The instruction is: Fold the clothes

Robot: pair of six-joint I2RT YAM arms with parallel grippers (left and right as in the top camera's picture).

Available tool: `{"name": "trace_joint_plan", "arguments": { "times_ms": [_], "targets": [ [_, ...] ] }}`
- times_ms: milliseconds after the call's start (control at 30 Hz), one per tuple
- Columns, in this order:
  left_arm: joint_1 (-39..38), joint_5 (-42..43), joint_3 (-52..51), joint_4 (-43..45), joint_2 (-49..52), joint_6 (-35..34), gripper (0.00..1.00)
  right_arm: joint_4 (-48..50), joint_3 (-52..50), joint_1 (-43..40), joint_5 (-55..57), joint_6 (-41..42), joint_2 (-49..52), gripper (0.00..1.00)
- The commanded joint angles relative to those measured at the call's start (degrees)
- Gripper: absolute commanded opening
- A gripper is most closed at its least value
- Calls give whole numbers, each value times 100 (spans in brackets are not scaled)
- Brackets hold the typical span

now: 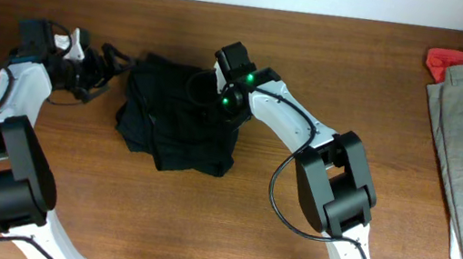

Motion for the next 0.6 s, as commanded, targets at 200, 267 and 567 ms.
{"name": "trace_joint_plan", "arguments": {
  "times_ms": [200,267,567],
  "targets": [
    [-103,-127,55,-343,861,33,99,-269,-109,-299,-275,-85,321,55],
    [160,-94,55,-345,894,146,99,-264,-109,-391,-293,-122,321,56],
    [254,-280,37,-525,964,938,99,-787,496,-717,-306,-581,317,55]
  ]
}}
